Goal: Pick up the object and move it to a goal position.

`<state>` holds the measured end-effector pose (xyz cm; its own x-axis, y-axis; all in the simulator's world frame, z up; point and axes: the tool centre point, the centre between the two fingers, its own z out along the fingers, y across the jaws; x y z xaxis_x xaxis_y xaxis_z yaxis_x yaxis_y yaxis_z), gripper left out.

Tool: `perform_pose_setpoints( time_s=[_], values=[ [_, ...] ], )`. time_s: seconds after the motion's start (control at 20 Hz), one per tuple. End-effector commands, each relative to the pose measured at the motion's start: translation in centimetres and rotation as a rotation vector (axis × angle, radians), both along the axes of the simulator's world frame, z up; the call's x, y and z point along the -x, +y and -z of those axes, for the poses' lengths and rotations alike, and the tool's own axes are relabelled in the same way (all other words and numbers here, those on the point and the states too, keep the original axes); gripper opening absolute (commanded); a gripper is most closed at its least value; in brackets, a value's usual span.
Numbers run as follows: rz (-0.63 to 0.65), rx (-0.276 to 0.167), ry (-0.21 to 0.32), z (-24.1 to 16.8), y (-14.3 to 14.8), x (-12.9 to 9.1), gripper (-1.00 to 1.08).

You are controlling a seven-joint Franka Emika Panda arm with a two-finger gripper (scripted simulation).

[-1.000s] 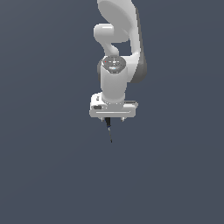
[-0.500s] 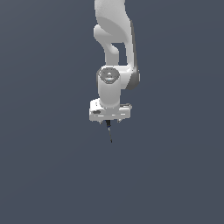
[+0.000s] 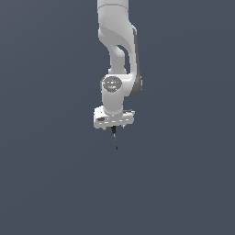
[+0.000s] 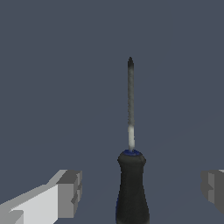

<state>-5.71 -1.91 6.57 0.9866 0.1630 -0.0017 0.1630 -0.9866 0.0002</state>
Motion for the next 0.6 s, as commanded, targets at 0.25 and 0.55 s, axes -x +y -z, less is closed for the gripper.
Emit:
perform_pose_setpoints(
  time_s=[0.25,0.55],
  values=[
    [-0.004,0.0,0.0,0.5,-0.1,0.2,1.0],
    [-0.005,0.0,-0.001,2.6,0.0,0.3,1.0]
  ],
)
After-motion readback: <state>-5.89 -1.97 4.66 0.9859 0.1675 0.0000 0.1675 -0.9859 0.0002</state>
